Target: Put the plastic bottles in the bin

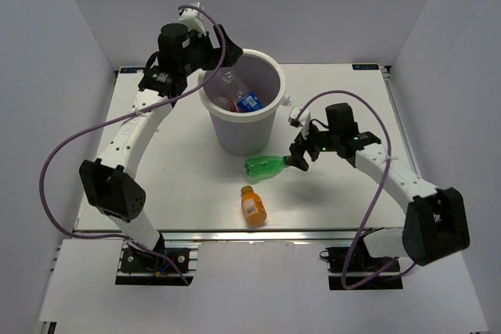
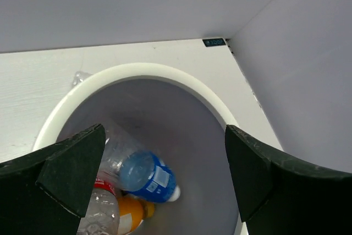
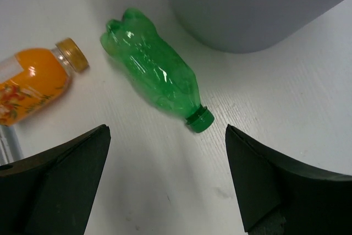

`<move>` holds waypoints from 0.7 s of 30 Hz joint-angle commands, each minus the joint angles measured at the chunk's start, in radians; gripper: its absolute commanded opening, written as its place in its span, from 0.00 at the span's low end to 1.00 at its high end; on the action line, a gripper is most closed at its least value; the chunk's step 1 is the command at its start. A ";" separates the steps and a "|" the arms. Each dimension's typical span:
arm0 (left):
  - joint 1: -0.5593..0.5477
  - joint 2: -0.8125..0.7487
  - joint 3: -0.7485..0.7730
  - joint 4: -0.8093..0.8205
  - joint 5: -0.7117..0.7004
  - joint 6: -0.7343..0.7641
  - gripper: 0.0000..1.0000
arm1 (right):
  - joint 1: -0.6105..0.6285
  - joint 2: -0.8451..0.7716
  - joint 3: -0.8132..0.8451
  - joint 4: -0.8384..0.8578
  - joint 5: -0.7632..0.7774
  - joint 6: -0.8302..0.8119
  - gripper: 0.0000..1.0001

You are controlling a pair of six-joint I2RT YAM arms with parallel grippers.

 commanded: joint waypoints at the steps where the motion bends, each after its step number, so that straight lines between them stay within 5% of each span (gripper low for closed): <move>1: 0.001 -0.113 0.100 -0.049 -0.108 0.055 0.98 | 0.040 0.062 0.028 0.007 0.102 -0.091 0.89; 3: 0.003 -0.158 0.080 -0.062 -0.182 0.080 0.98 | 0.068 0.078 -0.011 0.100 0.137 -0.067 0.89; 6: 0.030 -0.347 -0.144 0.001 -0.409 0.078 0.98 | 0.148 0.119 -0.073 0.235 0.209 -0.081 0.89; 16: 0.205 -0.716 -0.740 0.089 -0.599 -0.069 0.98 | 0.252 0.312 -0.052 0.403 0.413 -0.118 0.89; 21: 0.228 -0.740 -0.851 0.096 -0.636 -0.081 0.98 | 0.292 0.401 -0.057 0.485 0.522 -0.147 0.89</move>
